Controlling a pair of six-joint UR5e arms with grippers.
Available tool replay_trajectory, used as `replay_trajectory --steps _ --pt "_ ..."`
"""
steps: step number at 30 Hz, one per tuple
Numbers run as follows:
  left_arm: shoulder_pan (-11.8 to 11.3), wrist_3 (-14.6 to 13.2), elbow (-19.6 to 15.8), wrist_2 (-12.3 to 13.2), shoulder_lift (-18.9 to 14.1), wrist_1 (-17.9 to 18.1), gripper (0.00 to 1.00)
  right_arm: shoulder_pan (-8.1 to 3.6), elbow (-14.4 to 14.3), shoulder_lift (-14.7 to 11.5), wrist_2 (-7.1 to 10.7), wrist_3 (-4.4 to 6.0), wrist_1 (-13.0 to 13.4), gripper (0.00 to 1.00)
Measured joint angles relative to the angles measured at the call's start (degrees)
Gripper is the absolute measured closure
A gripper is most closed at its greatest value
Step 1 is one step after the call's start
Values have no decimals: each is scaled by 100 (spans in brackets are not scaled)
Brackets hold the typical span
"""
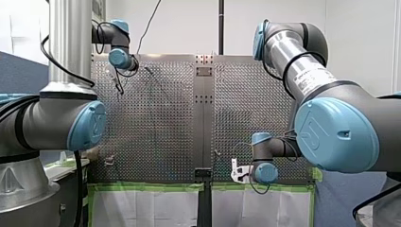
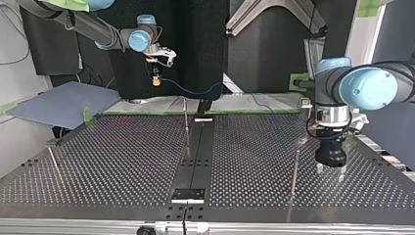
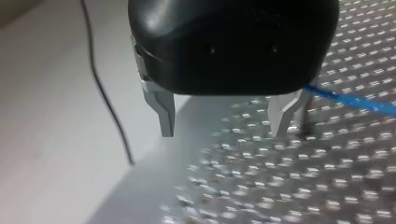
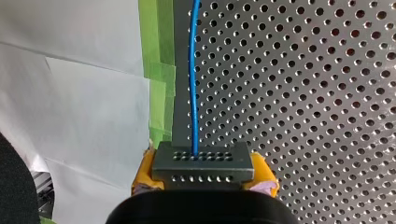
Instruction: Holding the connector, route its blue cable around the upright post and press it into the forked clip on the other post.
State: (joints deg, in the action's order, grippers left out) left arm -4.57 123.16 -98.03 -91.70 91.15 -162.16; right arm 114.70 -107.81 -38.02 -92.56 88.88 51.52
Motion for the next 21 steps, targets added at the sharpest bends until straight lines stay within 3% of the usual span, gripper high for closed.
replay_trajectory --steps 5,21 --pt "9 -3 250 -92 1 6 0 6 0 0 0 0 0 100" --pt "199 -55 913 -65 179 -204 0 22 9 0 -1 -1 2 100"
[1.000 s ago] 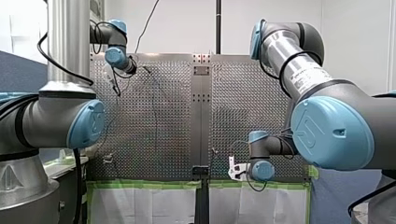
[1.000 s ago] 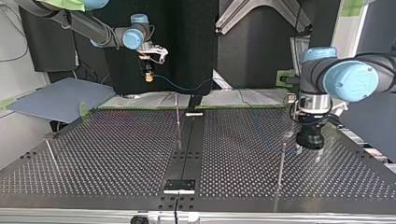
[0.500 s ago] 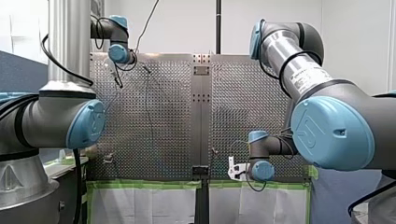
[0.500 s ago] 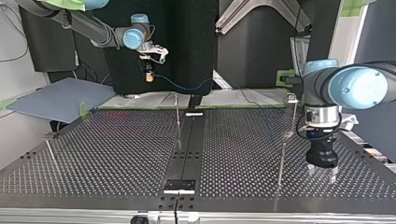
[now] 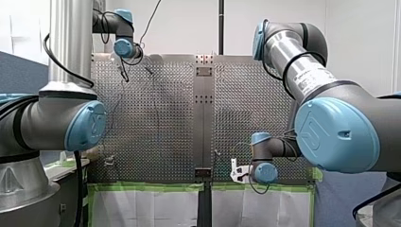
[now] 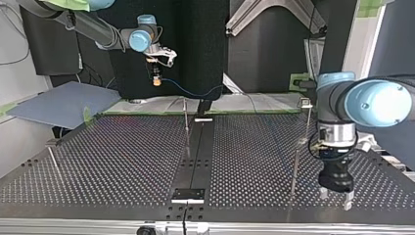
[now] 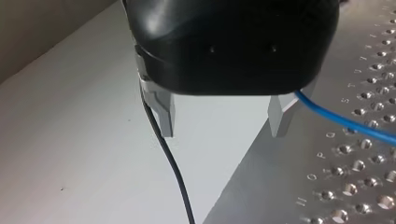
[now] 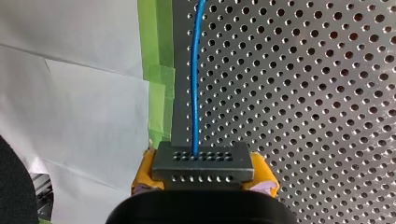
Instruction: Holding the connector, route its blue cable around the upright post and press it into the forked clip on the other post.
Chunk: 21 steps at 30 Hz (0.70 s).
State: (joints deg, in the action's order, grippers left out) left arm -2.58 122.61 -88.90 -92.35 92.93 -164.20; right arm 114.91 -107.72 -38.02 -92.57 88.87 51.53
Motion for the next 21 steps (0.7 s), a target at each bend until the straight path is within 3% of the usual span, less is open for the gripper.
replay_trajectory --steps 21 --pt "-48 -78 32 -51 254 49 0 33 6 0 0 0 2 100"
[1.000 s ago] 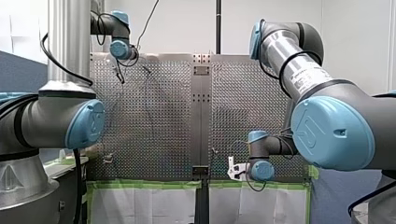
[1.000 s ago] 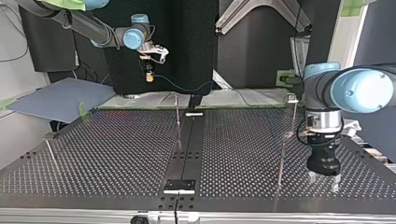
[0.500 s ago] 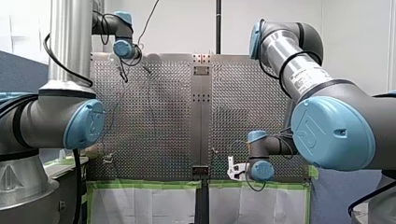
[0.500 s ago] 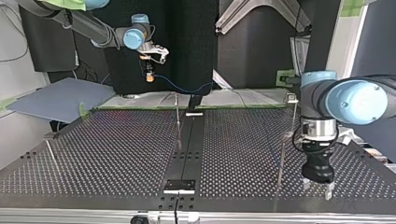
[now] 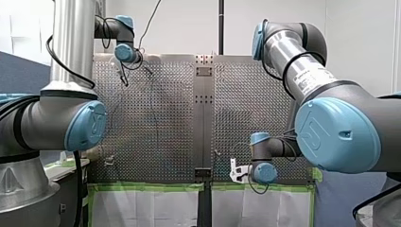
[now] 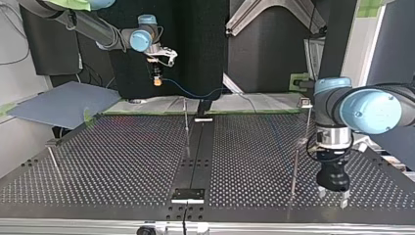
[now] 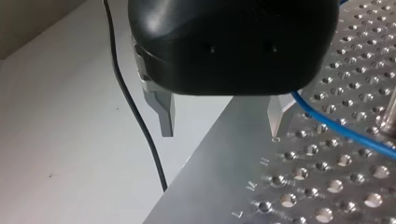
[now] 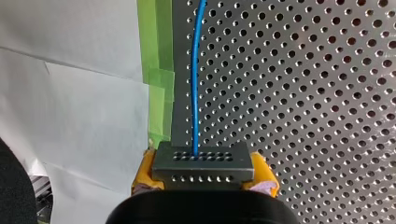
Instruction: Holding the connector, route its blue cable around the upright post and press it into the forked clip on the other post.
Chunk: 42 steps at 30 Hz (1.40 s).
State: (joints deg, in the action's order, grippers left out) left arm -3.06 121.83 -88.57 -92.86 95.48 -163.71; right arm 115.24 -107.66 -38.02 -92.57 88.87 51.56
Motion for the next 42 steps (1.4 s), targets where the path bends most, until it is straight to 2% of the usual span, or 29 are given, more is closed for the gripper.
replay_trajectory --steps 11,20,30,42 --pt "-136 -67 314 106 311 -41 0 43 1 0 -1 -2 -30 100" --pt "-302 23 521 228 350 -129 0 79 3 0 -1 -31 -47 100" --pt "-263 -99 463 290 506 -179 0 81 0 0 1 -35 -11 100" --pt "-244 -100 128 276 518 -92 0 82 3 0 0 -35 12 100"
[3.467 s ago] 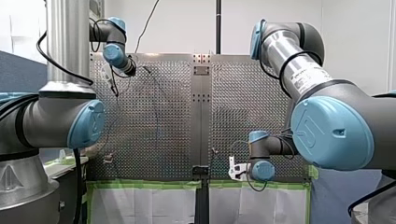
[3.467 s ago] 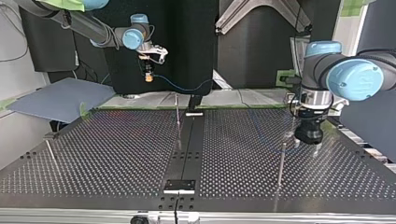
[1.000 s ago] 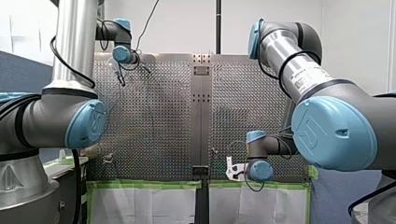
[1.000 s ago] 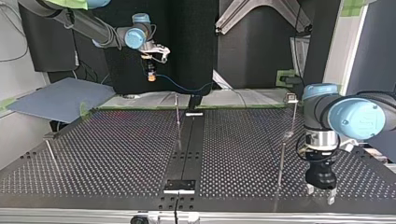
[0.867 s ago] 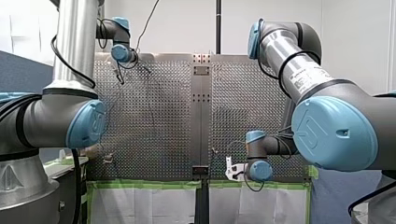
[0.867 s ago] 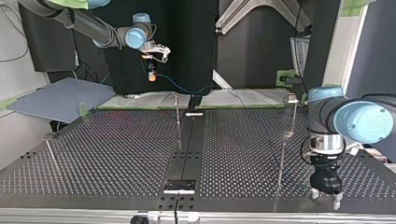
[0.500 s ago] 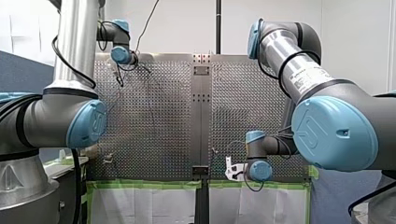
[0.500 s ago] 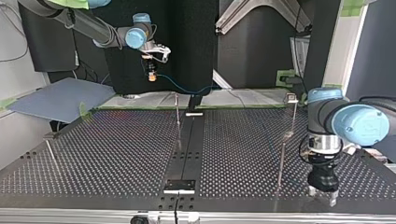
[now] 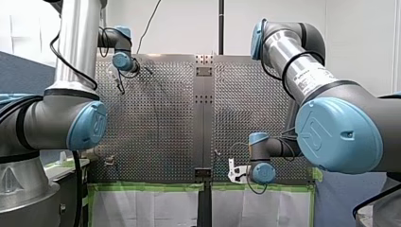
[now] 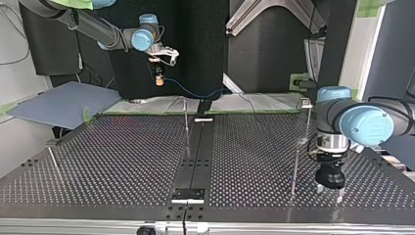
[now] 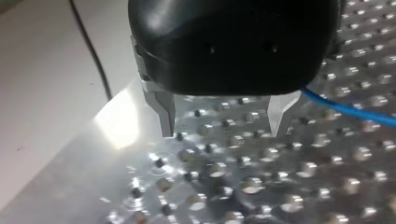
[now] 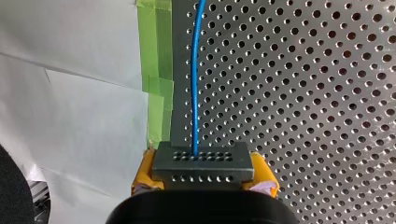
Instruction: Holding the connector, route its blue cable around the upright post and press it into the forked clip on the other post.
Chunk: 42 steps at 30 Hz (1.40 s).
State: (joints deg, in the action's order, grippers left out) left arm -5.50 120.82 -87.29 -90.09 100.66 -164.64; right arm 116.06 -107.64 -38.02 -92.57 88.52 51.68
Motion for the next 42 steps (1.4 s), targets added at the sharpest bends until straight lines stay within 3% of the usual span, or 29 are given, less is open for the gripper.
replay_trajectory --steps 8,15,31,42 --pt "42 108 -118 6 0 5 0 0 0 0 0 0 -1 100" --pt "55 393 -133 89 0 -150 0 0 0 0 -2 0 1 100" --pt "-87 1098 -528 724 1 -97 0 8 -4 0 1 -9 -1 100" --pt "-114 1063 -535 580 -1 -150 0 17 -2 0 1 -9 -22 100"
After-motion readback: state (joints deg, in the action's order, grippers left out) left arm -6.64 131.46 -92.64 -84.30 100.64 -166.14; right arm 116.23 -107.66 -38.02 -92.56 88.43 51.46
